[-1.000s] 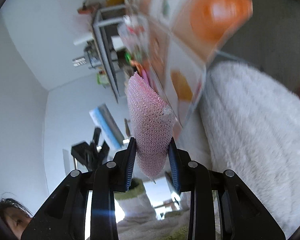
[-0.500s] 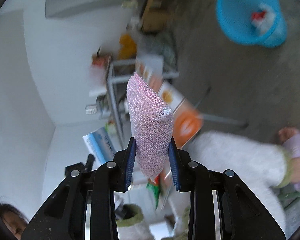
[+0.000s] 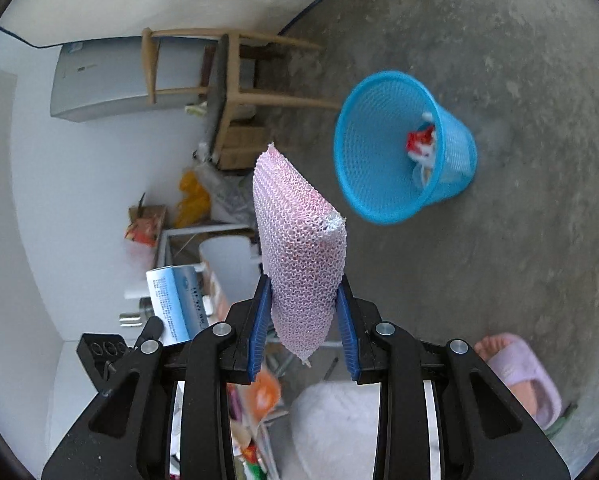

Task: Collect trash
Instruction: 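Open both grippers over the blue wastebasket to drop sponge and box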

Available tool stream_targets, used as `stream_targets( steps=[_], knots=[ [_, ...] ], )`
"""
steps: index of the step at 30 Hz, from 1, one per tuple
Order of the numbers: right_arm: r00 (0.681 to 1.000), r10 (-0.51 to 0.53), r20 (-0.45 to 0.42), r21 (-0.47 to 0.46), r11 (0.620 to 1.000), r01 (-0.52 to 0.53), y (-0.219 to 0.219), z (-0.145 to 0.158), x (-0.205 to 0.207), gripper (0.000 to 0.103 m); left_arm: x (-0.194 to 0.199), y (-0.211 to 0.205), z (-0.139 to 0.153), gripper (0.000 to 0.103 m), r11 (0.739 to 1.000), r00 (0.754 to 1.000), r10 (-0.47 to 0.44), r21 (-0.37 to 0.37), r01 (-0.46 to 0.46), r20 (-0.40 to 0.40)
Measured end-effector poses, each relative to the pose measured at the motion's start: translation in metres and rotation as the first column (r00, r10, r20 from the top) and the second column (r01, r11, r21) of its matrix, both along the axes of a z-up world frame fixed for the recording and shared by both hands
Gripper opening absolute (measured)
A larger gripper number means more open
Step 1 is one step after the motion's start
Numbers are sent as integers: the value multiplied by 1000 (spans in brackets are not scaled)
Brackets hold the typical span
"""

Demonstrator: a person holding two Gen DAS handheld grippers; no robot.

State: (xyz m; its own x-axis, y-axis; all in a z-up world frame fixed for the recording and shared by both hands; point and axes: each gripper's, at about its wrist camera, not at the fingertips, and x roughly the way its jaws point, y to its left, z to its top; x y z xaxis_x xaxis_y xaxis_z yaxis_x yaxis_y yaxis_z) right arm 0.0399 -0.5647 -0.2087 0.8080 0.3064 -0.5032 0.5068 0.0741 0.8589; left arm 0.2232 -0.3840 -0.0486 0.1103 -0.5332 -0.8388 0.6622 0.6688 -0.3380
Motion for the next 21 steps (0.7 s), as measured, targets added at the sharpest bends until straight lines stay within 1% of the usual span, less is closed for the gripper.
stream_targets(
  steps=[3,4,5,6,7,8,9,10,11,12,13,15,17,20,21],
  knots=[
    [1000,2,-9,-30,1000,-2,-15,-7,23,32,12,-32,-17,75,999,1000,-7,39,7,2],
    [999,-21,-45,-56,998,19,-22,-9,30,33,17,-44,-23,76,999,1000,-8,48,7,9],
    [997,-29,-70,-68,997,24,-26,-13,38,42,22,-57,-28,81,998,1000,-9,55,8,23],
    [995,-36,-89,-83,996,28,-33,-21,50,60,28,-68,-32,86,998,999,-8,57,5,43],
    [994,-46,-102,-102,994,36,-36,-25,55,67,31,-78,-37,87,999,998,-7,53,4,63],
    [985,-77,-153,-157,986,53,-41,-32,60,70,34,-87,-41,87,999,997,-7,52,3,78],
    [975,-94,-203,-194,979,55,-42,-39,63,70,37,-99,-48,87,999,995,-13,53,8,96],
    [966,-106,-235,-204,977,58,-43,-43,63,70,38,-107,-55,87,998,995,-20,64,14,102],
    [961,-118,-250,-193,979,70,-42,-50,59,70,39,-114,-63,87,996,995,-29,87,21,99],
    [962,-122,-243,-175,981,80,-41,-55,56,70,39,-117,-67,87,995,995,-33,99,24,91],
    [966,-120,-229,-156,984,85,-37,-60,50,70,39,-115,-70,87,995,996,-35,99,27,80],
    [963,-117,-241,-166,983,78,-30,-63,38,70,36,-106,-71,87,997,997,-42,68,37,68],
    [960,-110,-256,-171,983,67,-25,-67,24,70,34,-96,-70,87,997,995,-49,70,43,83],
    [955,-115,-274,-179,982,67,-21,-62,5,70,34,-77,-61,87,999,996,-21,39,17,89],
    [953,-119,-280,-192,979,66,-19,-58,-2,70,35,-68,-54,87,1000,996,-1,21,-1,88]
  ],
)
